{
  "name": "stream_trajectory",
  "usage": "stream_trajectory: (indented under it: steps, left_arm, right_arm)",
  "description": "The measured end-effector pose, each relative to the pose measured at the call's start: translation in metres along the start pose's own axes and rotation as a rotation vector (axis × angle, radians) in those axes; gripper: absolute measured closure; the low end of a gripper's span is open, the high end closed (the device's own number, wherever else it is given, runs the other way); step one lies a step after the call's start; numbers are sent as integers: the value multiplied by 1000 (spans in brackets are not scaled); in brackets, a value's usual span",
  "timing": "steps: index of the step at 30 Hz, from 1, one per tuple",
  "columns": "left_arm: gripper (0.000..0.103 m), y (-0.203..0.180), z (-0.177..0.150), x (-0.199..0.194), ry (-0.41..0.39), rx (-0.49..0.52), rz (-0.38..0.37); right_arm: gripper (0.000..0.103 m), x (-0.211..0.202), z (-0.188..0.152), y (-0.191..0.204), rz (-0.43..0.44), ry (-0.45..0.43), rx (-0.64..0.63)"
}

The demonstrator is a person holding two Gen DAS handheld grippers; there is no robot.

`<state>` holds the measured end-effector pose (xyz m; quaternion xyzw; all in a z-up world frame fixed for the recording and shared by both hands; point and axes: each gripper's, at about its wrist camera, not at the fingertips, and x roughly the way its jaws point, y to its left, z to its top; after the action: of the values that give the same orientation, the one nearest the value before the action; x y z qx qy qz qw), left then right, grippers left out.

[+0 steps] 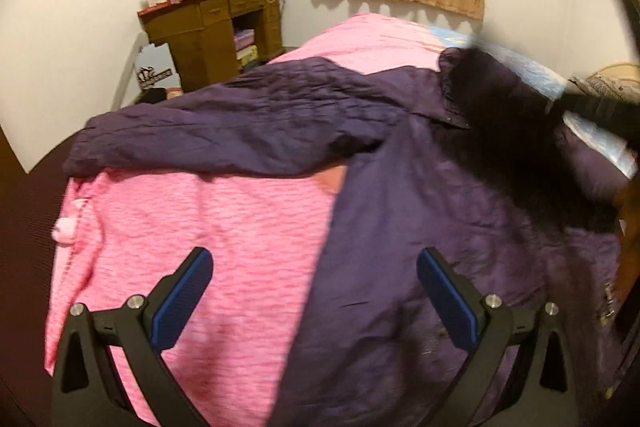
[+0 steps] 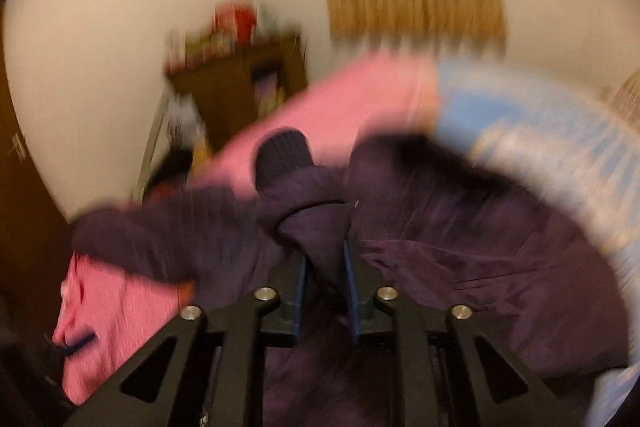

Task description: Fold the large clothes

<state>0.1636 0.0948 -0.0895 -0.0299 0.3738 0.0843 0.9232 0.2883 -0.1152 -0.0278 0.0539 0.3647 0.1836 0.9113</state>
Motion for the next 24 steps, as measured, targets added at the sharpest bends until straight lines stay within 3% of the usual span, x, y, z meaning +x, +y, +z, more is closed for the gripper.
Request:
stream_trajectory:
  steps: [1, 3, 5, 6, 9, 12, 14, 19, 21, 24]
  left_arm:
    - [0, 3, 0, 1, 0, -3, 6]
    - [0, 9, 0, 4, 3, -14, 8]
    - [0, 13, 2, 11, 13, -34, 4]
    - [0, 13, 2, 13, 17, -39, 0]
    - [0, 10, 7, 21, 23, -42, 3]
    - [0, 5, 14, 20, 15, -47, -18]
    - [0, 1, 25, 18, 3, -54, -23]
    - [0, -13, 62, 27, -33, -59, -44]
    - [0, -23, 74, 38, -22, -51, -68]
    - [0, -40, 85, 55, -13, -45, -117]
  right_arm:
    - [78, 15, -14, -8, 96, 63, 63]
    - [75, 18, -32, -22, 210, 98, 171]
    - [69, 0, -35, -43, 251, 65, 219]
    - [59, -13, -36, -47, 251, 38, 227]
    - [45, -67, -25, -89, 221, -69, 249]
    - [46, -113, -20, -101, 144, -156, 227]
    - [47, -124, -23, -119, 26, -146, 203]
    - [51, -108, -58, -177, -149, -24, 240]
    - [51, -75, -72, -173, -191, 40, 251]
    - [51, -66, -86, -171, -204, 7, 209]
